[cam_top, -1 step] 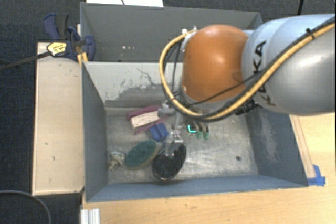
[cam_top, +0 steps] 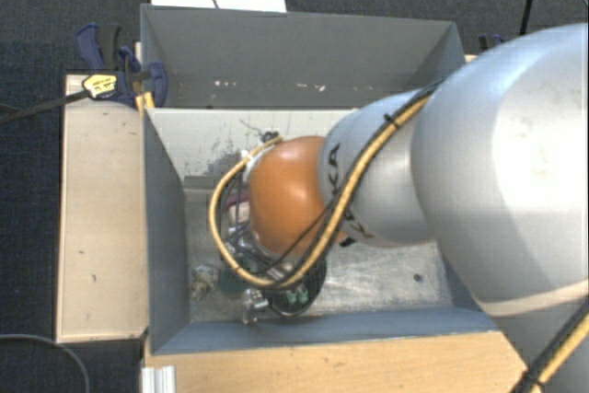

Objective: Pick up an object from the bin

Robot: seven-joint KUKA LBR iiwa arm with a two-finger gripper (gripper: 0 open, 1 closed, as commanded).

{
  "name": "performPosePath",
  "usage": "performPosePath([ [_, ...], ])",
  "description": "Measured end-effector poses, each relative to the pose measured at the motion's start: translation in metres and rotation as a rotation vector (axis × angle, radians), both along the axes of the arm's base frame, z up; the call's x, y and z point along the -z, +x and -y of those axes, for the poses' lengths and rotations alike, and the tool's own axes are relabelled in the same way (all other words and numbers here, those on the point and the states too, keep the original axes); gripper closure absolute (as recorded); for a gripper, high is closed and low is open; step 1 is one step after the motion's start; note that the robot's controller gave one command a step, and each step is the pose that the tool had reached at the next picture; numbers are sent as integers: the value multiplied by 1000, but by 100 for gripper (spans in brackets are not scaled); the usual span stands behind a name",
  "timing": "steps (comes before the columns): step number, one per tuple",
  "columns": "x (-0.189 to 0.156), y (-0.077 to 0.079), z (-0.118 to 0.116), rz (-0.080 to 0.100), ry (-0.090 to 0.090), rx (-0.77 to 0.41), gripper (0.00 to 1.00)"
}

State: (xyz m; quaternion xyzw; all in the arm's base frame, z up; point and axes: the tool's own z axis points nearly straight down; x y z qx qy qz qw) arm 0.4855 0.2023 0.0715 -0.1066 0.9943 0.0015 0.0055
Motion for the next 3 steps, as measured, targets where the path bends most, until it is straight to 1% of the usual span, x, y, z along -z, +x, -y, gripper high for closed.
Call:
performPosePath([
  [1,-30,5,70,-7,-2,404,0],
  [2,-33,-8,114,-10,-4,113,0],
  [3,-2,-2,128,12,0,-145,0],
])
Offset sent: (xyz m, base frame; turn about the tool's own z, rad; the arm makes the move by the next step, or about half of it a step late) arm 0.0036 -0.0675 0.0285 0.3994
